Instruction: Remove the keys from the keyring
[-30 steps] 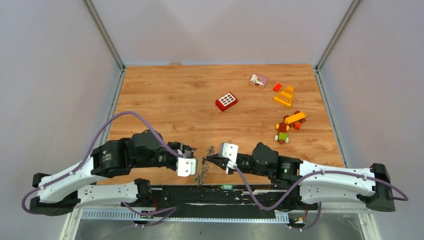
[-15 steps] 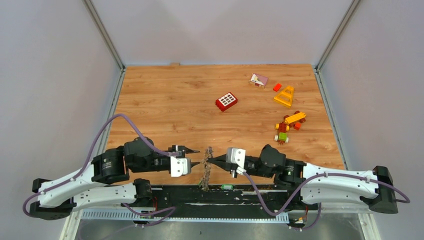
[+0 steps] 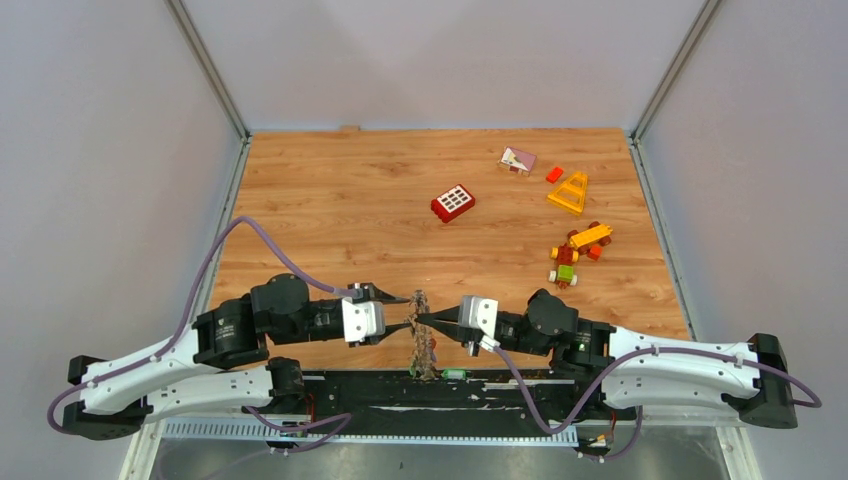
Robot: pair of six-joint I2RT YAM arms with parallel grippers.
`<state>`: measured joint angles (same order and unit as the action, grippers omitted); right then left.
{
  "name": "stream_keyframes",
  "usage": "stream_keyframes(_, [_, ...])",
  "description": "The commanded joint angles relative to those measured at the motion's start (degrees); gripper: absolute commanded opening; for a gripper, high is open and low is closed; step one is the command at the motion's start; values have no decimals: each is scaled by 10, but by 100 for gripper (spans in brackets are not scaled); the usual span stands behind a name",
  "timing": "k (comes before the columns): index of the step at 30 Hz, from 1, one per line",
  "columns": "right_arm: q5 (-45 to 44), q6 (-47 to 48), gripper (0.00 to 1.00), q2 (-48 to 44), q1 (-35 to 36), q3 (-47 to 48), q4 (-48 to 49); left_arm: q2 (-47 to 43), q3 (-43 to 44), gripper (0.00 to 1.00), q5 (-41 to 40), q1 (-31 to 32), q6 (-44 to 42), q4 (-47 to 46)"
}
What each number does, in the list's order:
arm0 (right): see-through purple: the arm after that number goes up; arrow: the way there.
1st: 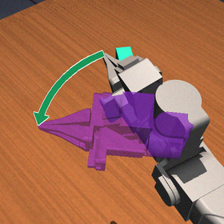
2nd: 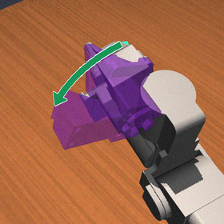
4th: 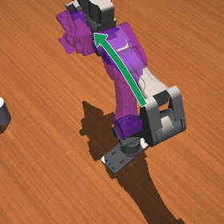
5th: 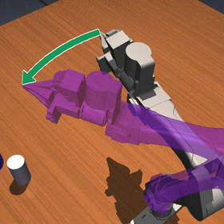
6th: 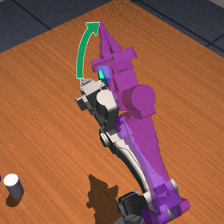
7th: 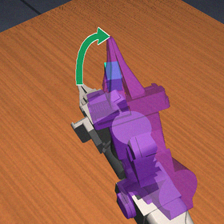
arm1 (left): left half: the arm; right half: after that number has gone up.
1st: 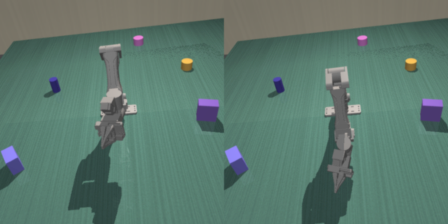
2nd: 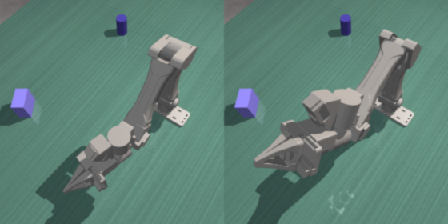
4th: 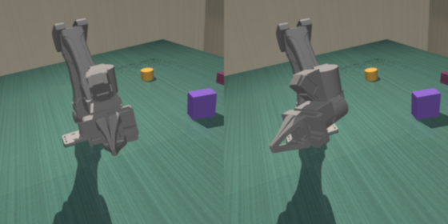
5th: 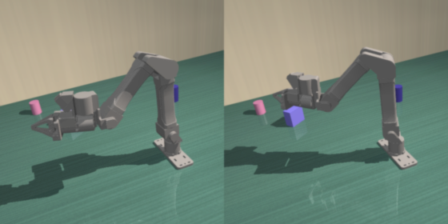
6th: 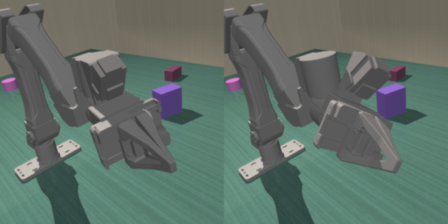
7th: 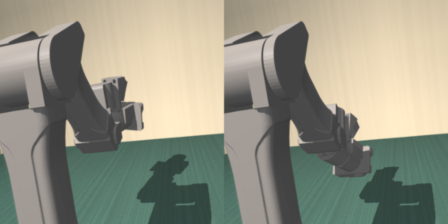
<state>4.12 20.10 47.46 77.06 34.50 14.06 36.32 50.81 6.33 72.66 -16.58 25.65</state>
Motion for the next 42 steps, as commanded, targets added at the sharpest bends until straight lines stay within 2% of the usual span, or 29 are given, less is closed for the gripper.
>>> stream_keyframes(1, [2, 11, 0, -20, 0, 2, 61, 3, -4, 47, 10, 1, 31, -35])
stream_keyframes(10, [0, 10, 0, -31, 0, -3, 67, 21, 5, 34, 4, 1, 14, -1])
stream_keyframes(25, [-1, 7, 0, -42, 0, -9, 70, 25, 12, 30, -13, 1, 4, 23])
stream_keyframes(42, [0, 6, 0, -54, 0, -24, 94, 25, 11, 15, -14, 1, 6, 22])
